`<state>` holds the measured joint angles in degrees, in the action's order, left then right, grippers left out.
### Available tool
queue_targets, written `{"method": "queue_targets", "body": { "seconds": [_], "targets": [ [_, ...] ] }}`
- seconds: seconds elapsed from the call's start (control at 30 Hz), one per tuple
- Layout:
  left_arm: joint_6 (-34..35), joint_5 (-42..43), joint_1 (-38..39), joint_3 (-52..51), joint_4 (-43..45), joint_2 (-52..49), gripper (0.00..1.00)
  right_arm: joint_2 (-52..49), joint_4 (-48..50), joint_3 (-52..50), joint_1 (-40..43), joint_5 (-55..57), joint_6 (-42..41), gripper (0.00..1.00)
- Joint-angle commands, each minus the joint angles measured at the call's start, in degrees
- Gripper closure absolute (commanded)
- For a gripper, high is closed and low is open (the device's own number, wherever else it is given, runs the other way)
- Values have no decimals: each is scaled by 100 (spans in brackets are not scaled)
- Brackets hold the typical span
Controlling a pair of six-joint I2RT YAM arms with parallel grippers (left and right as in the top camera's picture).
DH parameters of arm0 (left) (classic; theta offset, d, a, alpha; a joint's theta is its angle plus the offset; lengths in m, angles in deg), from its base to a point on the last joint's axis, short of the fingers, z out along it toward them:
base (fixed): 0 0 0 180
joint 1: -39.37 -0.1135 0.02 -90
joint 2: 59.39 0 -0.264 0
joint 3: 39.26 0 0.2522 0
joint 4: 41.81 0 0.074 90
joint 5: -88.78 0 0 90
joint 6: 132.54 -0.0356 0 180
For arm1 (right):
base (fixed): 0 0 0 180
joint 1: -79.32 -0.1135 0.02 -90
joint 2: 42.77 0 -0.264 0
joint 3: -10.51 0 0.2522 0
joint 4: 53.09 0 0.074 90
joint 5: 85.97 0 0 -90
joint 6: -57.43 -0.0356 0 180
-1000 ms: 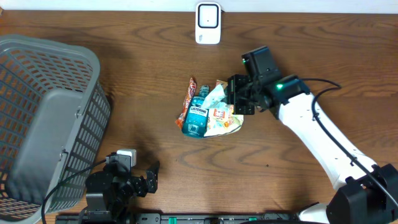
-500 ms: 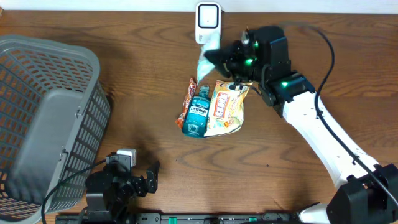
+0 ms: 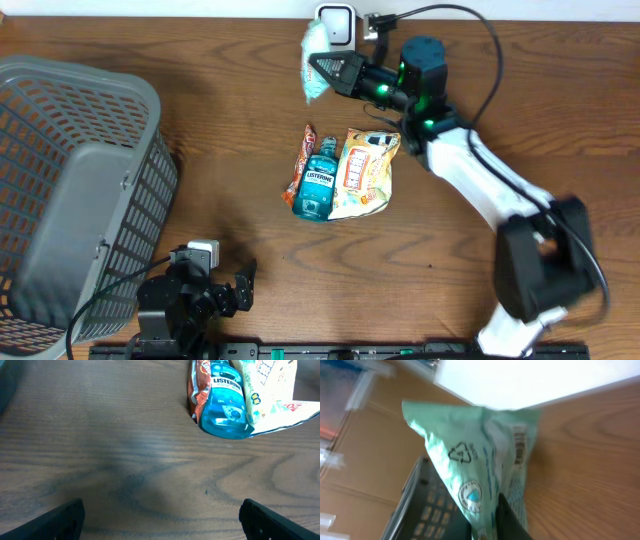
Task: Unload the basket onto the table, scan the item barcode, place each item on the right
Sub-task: 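Carry the green packet to the white scanner and hold it there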
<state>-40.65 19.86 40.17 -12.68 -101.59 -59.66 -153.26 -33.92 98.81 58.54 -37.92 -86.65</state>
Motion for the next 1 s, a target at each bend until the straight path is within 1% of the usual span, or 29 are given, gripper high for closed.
{"method": "queue_targets", "body": {
  "seconds": [0.0, 0.1, 0.2, 0.3, 0.33, 0.47, 0.6, 0.67, 0.87, 0.97],
  "targets": [
    [52, 79, -20, -39, -299, 4, 2, -745, 1071, 46, 350, -872, -745, 99],
    [52, 79, -20, -39, -299, 4, 2, -1397, 2179, 181, 573, -944, -1360, 99],
    [52, 79, -20, -39, -299, 4, 2, -2020, 2592, 581, 693, -984, -1683, 99],
    [52, 76, -20, -39, -299, 4, 2, -2651, 2603, 1298, 743, -1163, -1917, 99],
    [52, 76, -20, -39, -299, 4, 2, -2927, 2603, 1674, 748, -1213, -1989, 99],
    [52, 76, -20, -39, -299, 4, 2, -3626, 2581, 2747, 739, -1220, -2162, 99],
    [52, 76, -20, -39, -299, 4, 2, -4177, 1773, 3576, 754, -999, -2229, 99],
    [52, 76, -20, -39, -299, 4, 2, -4343, 1508, 3759, 780, -844, -2166, 99],
    [52, 79, -20, -39, -299, 4, 2, -4413, 1497, 3851, 822, -719, -1661, 99],
    [52, 79, -20, -39, -299, 4, 2, -4413, 1268, 3917, 855, -678, -1526, 99]
  ]
}}
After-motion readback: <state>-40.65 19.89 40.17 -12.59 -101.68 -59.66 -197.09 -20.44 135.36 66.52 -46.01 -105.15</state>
